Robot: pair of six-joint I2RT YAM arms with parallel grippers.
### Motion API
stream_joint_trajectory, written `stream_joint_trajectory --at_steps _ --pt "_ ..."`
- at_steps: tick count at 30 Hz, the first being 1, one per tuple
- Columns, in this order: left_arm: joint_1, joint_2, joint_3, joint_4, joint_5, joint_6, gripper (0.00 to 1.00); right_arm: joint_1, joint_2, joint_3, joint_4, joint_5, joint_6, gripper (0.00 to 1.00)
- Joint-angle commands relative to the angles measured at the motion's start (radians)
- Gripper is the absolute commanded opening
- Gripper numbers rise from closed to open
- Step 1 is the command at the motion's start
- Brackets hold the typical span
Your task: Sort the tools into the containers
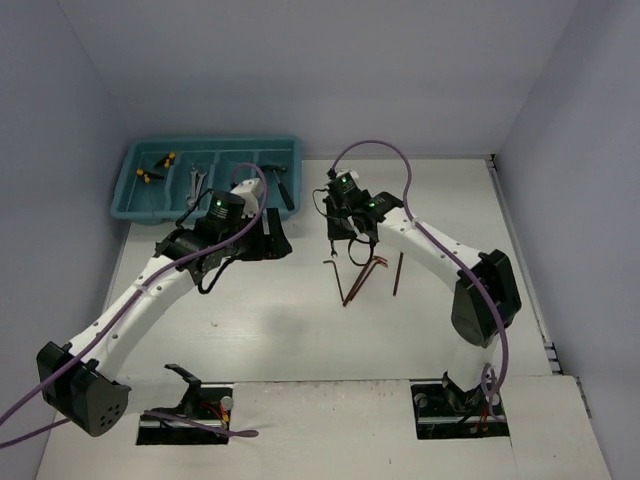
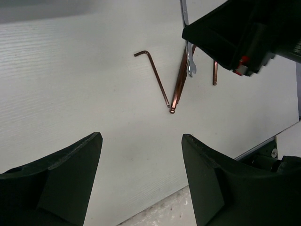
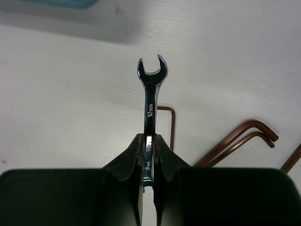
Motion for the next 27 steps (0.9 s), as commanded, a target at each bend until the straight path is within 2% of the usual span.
stream_joint_trajectory --at_steps 1,4,10,21,23,26,27 --pt "-0.074 0.038 0.027 0.177 -0.043 -0.085 0.66 0.010 -0.105 0.031 0.037 -0.040 0.107 0.00" --pt "-0.128 0.076 0.052 0.201 -0.077 -0.096 0.65 0.011 -0.129 0.025 0.059 -0.079 0.120 0.00" --pt "-0.162 0.139 0.073 0.280 -0.063 -0.117 0.64 0.009 -0.164 -0.003 0.105 -0.144 0.155 0.00" --pt "-0.165 0.203 0.067 0.381 -0.078 -0.136 0.51 0.004 -0.193 -0.059 0.195 -0.218 0.207 0.00" --pt "-0.165 0.214 0.075 0.382 -0.085 -0.130 0.45 0.003 -0.192 -0.064 0.204 -0.227 0.215 0.00" --pt "-0.166 0.233 0.087 0.380 -0.080 -0.122 0.29 0.001 -0.190 -0.065 0.217 -0.233 0.221 0.00" --pt "-0.165 0.235 0.087 0.386 -0.079 -0.123 0.18 0.001 -0.188 -0.065 0.219 -0.233 0.220 0.00"
